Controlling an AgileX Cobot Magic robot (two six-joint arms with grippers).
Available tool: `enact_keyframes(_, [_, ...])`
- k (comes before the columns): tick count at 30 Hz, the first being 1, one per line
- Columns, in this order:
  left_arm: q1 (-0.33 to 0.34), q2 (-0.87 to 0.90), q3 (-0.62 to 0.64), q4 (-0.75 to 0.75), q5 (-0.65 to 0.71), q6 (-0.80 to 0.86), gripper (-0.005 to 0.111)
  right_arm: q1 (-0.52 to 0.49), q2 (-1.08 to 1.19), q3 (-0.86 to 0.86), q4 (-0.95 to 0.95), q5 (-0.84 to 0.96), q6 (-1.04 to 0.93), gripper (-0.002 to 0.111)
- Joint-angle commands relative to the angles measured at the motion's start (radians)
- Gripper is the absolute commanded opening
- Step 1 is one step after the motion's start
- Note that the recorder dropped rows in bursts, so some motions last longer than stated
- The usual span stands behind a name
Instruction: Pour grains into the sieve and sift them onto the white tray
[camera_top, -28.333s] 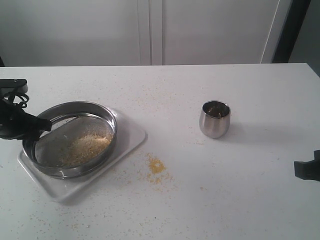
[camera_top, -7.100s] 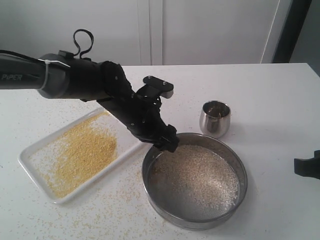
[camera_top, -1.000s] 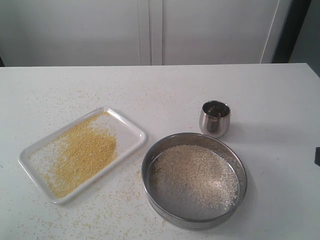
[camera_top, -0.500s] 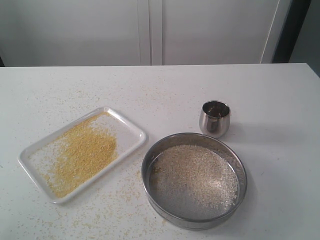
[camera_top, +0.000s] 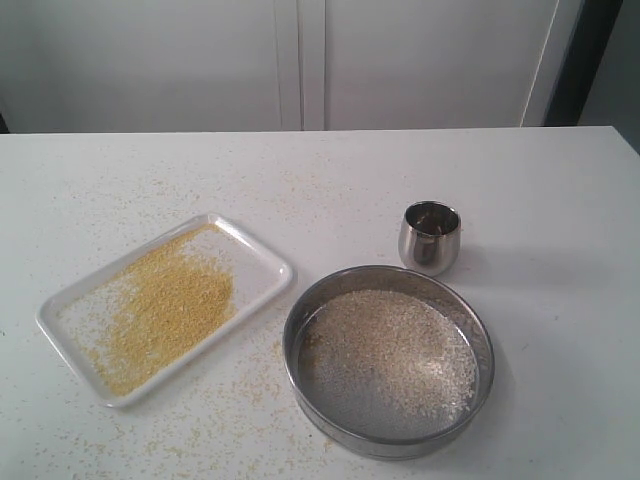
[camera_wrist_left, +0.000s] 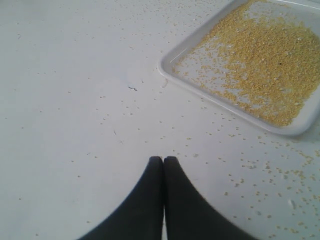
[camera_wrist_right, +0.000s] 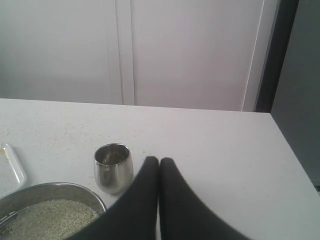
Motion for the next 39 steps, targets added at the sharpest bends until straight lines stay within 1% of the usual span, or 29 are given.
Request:
enact_keyframes(1, [0.002,-0.004,0.009,-0.006,0.007,0.0,0.0,0.005,-0.006,0.003,0.0,-0.003,-0.004,0.0])
enact_keyframes(7, [0.002,-0.004,0.009,-0.006,0.007,0.0,0.0,0.005,-0.006,0.031,0.0,-0.024,-0.004,0.0])
enact_keyframes(11, [0.002,-0.004,0.009,-0.006,0.007,0.0,0.0,0.005,-0.021,0.107,0.008,-0.064,-0.004,0.0])
enact_keyframes(21, [0.002,-0.004,0.009,-0.006,0.007,0.0,0.0,0.005,-0.135,0.274,0.0,-0.099,-0.006,0.0])
enact_keyframes(31, [0.002,-0.004,0.009,-0.006,0.007,0.0,0.0,0.005,-0.174,0.396,0.008,-0.176,-0.013,0.0])
enact_keyframes(33, [0.002,-0.004,0.009,-0.006,0.007,0.0,0.0,0.005,-0.174,0.398,0.008,-0.205,-0.013,0.0])
enact_keyframes(39, [0.002,-0.004,0.009,-0.006,0.007,0.0,0.0,0.005,-0.174,0.398,0.0,-0.168,-0.05,0.0])
